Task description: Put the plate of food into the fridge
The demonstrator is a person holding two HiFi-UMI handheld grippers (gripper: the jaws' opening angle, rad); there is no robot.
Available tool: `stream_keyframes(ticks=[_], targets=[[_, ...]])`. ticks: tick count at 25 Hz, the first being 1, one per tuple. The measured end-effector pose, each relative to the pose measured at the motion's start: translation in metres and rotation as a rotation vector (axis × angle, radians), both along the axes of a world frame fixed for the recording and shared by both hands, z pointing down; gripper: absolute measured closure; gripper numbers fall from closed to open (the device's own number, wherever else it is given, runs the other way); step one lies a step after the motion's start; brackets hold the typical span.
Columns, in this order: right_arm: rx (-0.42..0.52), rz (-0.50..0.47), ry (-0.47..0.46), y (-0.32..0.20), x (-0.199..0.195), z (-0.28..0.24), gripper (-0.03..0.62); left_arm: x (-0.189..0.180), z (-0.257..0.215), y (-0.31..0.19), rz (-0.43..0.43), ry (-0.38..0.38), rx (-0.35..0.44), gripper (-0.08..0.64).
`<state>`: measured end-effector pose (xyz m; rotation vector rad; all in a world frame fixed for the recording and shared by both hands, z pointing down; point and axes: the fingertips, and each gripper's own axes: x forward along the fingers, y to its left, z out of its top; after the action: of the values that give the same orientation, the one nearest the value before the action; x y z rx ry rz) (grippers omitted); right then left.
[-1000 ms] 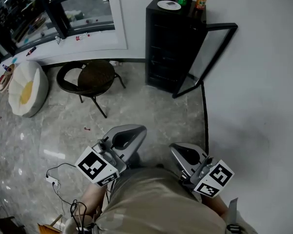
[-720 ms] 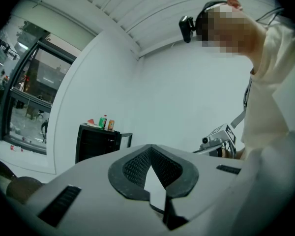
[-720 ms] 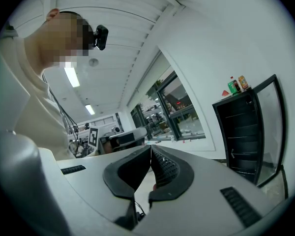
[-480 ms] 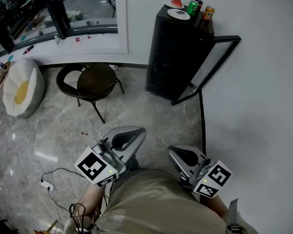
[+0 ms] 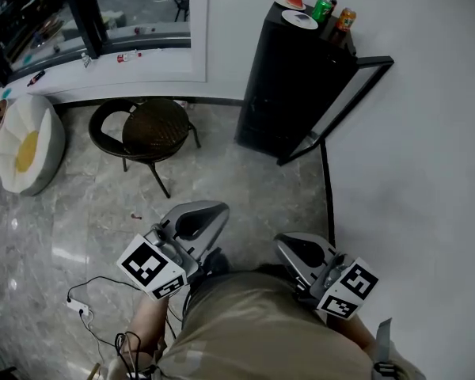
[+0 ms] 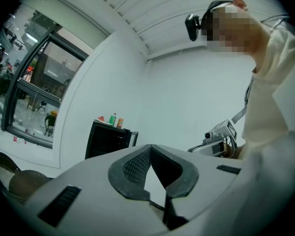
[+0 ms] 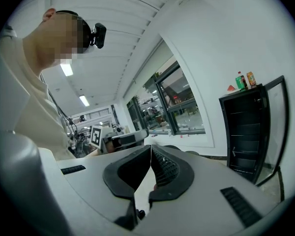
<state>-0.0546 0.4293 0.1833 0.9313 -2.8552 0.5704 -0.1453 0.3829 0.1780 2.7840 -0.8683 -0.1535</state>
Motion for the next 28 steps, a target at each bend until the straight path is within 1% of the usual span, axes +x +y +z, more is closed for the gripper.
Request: stream_keyframes(ticks=[2, 6, 11, 14, 16, 19, 22, 28], targets=[[-0.004, 0.003, 0.012, 0.000, -0.005, 0.000, 0.572, -0.005, -0.002, -0.001, -0.004, 0.010, 0.006, 0.551], [-0.010, -0.035, 0.034, -0.005, -0.018, 0.004, 0.571, -0.012, -0.002, -0.006, -0.011, 0.023, 0.016, 0.551], [0.003, -0.037, 0.066, -0.014, -0.021, 0.008, 0.571, -0.017, 0.000, -0.009, -0.048, -0.007, 0.021, 0.551], [0.043, -0.015, 0.118, -0.021, -0.018, 0.009, 0.572, -0.011, 0.002, -0.012, -0.050, -0.024, 0.016, 0.551], [0.063, -0.010, 0.137, -0.025, -0.015, 0.009, 0.572, -0.004, 0.003, -0.014, -0.047, -0.040, 0.016, 0.551], [0.061, -0.019, 0.108, -0.030, -0.010, 0.009, 0.572, 0.005, 0.002, -0.017, -0.047, -0.069, 0.022, 0.551], [0.038, -0.028, 0.069, -0.038, -0.002, 0.011, 0.572, 0.012, 0.003, -0.024, -0.048, -0.086, 0.018, 0.551], [0.023, -0.022, 0.045, -0.062, 0.021, 0.010, 0.572, 0.037, -0.001, -0.049, -0.040, -0.110, 0.007, 0.551]])
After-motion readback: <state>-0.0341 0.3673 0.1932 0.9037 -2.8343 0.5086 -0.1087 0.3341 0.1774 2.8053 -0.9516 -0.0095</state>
